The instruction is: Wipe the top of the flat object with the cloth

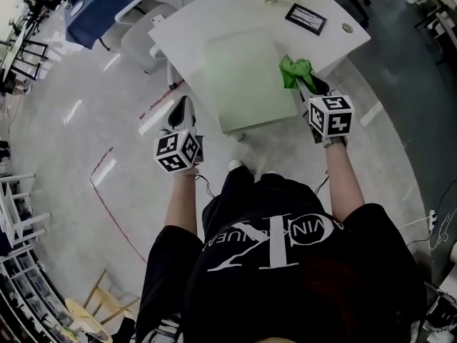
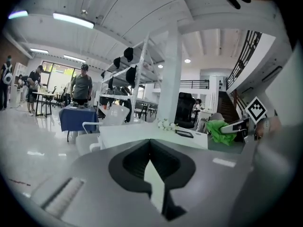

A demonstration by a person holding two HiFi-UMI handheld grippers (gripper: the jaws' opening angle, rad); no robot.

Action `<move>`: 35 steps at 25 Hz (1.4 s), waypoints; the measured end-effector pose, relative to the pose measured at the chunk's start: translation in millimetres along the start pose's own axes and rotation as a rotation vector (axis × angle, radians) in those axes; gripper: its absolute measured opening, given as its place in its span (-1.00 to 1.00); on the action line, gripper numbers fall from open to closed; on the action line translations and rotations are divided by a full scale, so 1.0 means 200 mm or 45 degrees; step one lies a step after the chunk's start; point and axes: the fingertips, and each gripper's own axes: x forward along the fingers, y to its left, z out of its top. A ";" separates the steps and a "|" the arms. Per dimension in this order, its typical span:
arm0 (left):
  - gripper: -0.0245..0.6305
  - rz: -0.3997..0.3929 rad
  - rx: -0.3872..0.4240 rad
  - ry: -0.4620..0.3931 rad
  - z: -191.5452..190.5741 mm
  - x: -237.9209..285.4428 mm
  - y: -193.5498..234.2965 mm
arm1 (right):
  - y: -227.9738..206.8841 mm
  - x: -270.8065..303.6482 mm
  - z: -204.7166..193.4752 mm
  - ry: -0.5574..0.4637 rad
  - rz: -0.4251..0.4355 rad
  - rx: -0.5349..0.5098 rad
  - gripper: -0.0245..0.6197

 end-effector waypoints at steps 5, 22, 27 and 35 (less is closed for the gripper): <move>-0.89 0.022 0.019 -0.114 0.15 -0.01 -0.01 | 0.03 0.00 0.11 -0.099 0.046 -0.006 -0.60; -0.89 0.013 0.134 -0.261 0.48 -0.06 -0.01 | 0.14 -0.05 0.46 -0.342 0.161 -0.036 -0.60; -0.89 0.033 0.140 -0.285 0.54 -0.08 0.01 | 0.16 -0.05 0.52 -0.371 0.183 -0.047 -0.60; -0.89 0.064 0.151 -0.330 0.63 -0.11 0.04 | 0.18 -0.05 0.60 -0.430 0.222 -0.043 -0.60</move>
